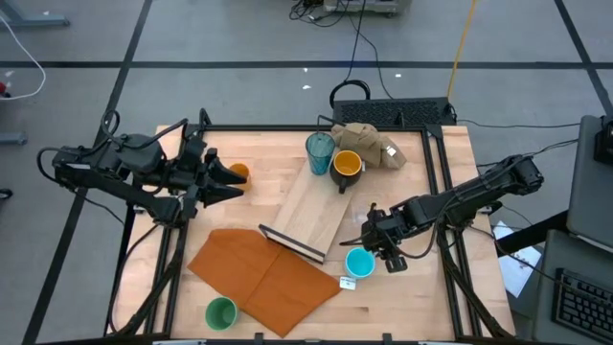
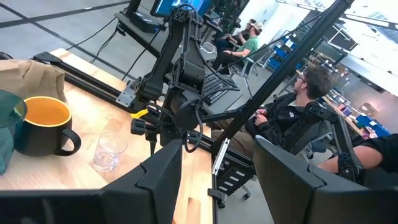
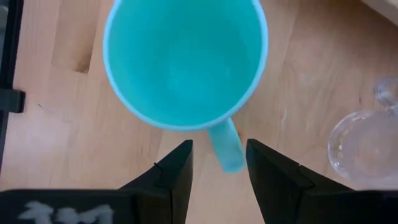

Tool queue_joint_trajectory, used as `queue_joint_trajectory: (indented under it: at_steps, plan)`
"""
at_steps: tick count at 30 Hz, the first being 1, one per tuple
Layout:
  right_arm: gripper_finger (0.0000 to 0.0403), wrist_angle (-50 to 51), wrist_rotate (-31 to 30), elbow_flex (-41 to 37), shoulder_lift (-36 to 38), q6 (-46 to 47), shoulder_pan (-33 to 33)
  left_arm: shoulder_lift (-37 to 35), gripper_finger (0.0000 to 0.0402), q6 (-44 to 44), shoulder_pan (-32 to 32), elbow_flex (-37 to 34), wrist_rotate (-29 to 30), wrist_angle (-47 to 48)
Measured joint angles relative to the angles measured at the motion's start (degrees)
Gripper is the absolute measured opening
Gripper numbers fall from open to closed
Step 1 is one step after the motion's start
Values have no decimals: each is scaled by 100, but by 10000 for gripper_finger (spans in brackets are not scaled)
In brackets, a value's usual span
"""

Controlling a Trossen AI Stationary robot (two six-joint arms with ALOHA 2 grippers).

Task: Stack small to large cups/mugs on shelf
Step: Put the light blue mug on the shelf

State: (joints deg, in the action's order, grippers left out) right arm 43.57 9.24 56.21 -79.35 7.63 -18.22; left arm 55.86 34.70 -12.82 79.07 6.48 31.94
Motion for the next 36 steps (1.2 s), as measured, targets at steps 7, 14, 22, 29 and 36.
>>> queue_joint_trajectory:
  at_steps: [7, 14, 22, 29, 36]
  plan:
    - [138, -305, 3, -92, -20, -13, 0, 0, 198, 9, -1, 0, 2, -2]
    - [138, -420, 6, -269, -20, 62, 0, 0, 198, 36, 0, 0, 4, -83]
    - [125, -583, 8, -269, -20, 67, 0, 0, 198, 35, 0, 0, 4, -89]
    - [37, -559, 227, -269, -20, 203, 13, 0, 198, 42, 0, 0, 9, -94]
    - [2, -560, 306, -432, -23, 432, 22, 0, 198, 17, 0, 0, 149, -234]
